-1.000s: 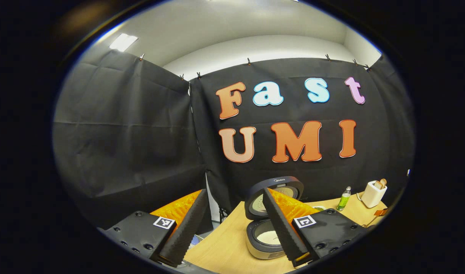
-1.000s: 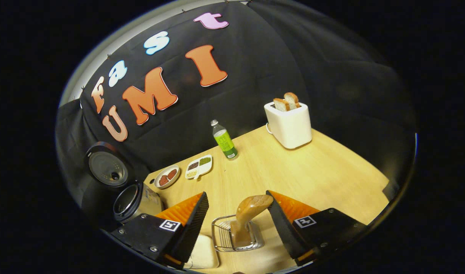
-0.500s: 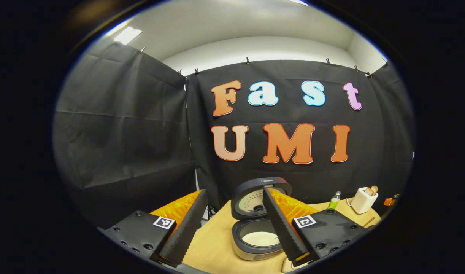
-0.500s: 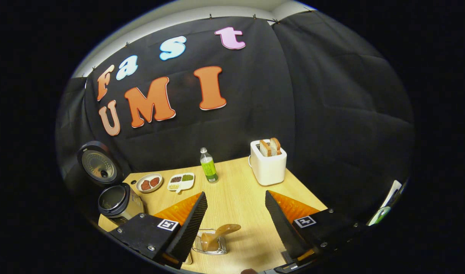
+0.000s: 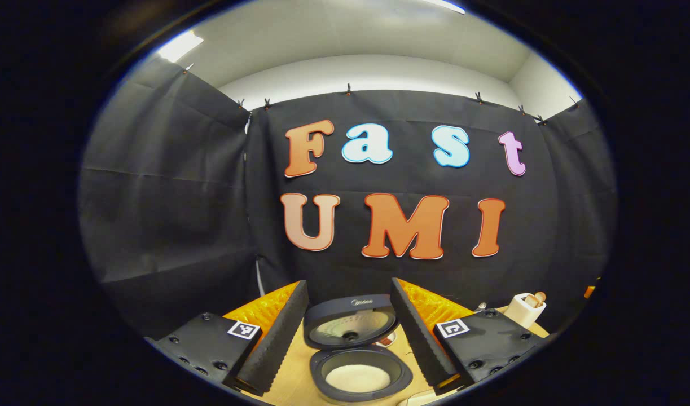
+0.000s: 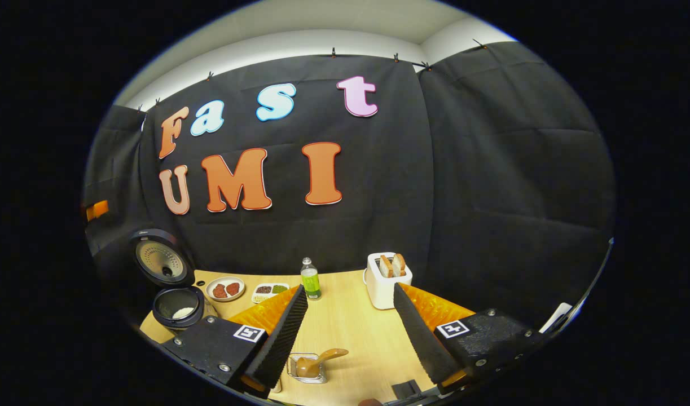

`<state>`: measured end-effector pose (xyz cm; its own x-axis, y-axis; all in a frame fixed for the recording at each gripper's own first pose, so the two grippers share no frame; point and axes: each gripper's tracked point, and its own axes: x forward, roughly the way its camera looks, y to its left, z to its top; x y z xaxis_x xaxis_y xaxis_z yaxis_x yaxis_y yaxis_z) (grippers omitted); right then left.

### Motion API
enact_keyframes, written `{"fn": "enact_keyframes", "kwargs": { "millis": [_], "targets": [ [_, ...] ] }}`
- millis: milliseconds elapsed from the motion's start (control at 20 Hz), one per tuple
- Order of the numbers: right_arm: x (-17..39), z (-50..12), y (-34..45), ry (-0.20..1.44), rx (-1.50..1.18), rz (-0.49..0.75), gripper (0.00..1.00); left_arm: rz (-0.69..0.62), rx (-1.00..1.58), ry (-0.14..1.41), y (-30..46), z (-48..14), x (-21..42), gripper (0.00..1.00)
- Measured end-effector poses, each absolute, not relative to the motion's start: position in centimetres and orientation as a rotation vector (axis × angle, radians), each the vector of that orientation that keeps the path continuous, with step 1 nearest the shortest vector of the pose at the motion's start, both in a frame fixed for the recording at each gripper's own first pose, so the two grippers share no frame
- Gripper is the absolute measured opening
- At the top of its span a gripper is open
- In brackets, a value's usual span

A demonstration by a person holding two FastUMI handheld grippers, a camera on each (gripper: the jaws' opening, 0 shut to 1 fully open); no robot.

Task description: Close the left gripper, press the button to open the rice cooker; take a wooden spoon from the chopstick holder with the right hand, scoop a spoonful of rice and pour it into the rice cooker, then put the wooden spoon back into the chopstick holder.

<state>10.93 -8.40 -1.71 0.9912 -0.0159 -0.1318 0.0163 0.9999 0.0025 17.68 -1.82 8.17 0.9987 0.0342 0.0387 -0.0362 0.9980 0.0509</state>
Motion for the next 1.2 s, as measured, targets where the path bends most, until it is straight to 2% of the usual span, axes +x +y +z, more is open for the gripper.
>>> {"fn": "enact_keyframes", "kwargs": {
  "millis": [150,200,250,300,450,500,550,600,700,850,1200],
  "targets": [
    [10.0,-1.1,-9.0,0.126,0.014,-0.047,0.95,-0.019,0.025,0.01,-3.3,8.4,23.9,0.95],
    [9.7,-1.1,-9.4,0.128,0.021,-0.06,1.0,-0.015,0.03,0.031,-3.1,7.9,26.0,0.94],
    [9.5,-1.2,-9.5,0.13,0.027,-0.071,0.95,-0.004,0.043,0.056,-2.7,7.2,27.9,1.0],
    [9.1,-1.3,-9.6,0.133,0.031,-0.078,0.95,0.011,0.062,0.082,-2.3,6.3,29.5,0.94],
    [8.5,-1.7,-9.8,0.141,0.028,-0.093,0.95,0.006,0.049,0.172,-2.0,2.4,33.4,0.98],
    [8.4,-1.8,-10.0,0.146,0.026,-0.099,0.95,0.01,0.042,0.207,-1.7,1.1,34.4,0.94],
    [8.2,-2.0,-10.0,0.151,0.026,-0.102,0.95,0.024,0.042,0.245,-1.0,-0.3,35.1,0.98],
    [8.0,-2.2,-10.0,0.155,0.027,-0.104,0.95,0.03,0.041,0.276,-0.4,-1.3,35.4,0.94],
    [8.0,-2.4,-9.8,0.164,0.028,-0.106,0.95,0.027,0.02,0.316,-0.1,-3.4,35.4,0.94],
    [8.0,-2.4,-9.2,0.168,0.031,-0.096,0.95,0.002,0.006,0.309,-0.8,-4.1,34.3,1.0],
    [8.2,-2.3,-6.3,0.164,0.04,-0.028,0.95,-0.085,-0.014,0.353,-3.2,-6.9,27.8,1.0]
  ]
}}
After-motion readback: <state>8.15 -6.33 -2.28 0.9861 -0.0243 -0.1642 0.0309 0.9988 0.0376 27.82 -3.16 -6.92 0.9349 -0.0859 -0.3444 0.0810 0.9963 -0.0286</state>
